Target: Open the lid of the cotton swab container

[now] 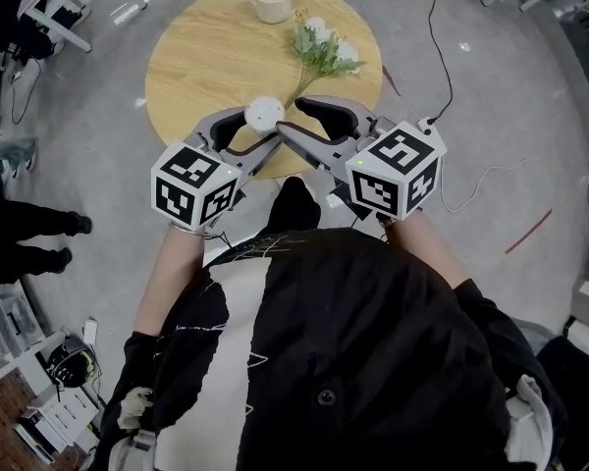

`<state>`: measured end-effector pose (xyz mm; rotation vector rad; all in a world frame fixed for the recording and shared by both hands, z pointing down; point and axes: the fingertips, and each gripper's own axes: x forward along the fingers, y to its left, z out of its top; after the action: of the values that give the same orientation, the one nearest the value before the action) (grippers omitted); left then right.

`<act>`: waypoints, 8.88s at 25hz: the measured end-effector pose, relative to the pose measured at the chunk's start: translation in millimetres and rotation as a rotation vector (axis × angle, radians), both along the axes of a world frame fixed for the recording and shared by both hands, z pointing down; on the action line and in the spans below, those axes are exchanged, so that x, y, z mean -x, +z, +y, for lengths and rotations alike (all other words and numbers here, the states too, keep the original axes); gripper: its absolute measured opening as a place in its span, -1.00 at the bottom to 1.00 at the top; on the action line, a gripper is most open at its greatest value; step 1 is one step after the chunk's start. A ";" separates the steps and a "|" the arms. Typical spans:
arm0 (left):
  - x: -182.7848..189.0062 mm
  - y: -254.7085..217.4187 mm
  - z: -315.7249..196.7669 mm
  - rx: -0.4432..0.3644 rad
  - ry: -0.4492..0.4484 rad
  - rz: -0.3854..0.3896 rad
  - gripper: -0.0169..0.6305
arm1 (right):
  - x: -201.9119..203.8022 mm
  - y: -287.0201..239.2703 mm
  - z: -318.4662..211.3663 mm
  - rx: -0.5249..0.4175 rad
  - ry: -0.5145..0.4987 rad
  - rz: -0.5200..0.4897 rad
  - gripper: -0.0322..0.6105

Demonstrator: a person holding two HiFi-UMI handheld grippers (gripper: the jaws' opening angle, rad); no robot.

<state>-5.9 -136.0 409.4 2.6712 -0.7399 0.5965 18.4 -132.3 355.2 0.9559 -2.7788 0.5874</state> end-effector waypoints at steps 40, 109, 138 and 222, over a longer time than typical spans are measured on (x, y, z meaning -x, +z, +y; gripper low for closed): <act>-5.7 -10.2 58.4 -0.009 0.162 -0.077 -0.20 | 21.6 4.9 44.2 0.069 -0.154 -0.044 -0.14; 27.6 -32.2 51.5 -0.126 0.008 0.000 -0.23 | 32.9 -23.1 18.6 0.369 -0.123 -0.522 -0.10; 45.2 -27.5 32.4 -0.119 -0.008 0.048 -0.23 | 28.4 -30.1 -14.2 0.318 -0.034 -0.515 -0.20; 108.1 -69.5 -55.8 -0.122 0.329 0.195 -0.22 | 35.1 -6.9 -89.1 0.402 0.465 -0.785 -0.48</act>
<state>-114.0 -191.7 339.9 2.9357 -0.2931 0.3674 -16.7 -221.4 348.3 1.5214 -2.7929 1.8560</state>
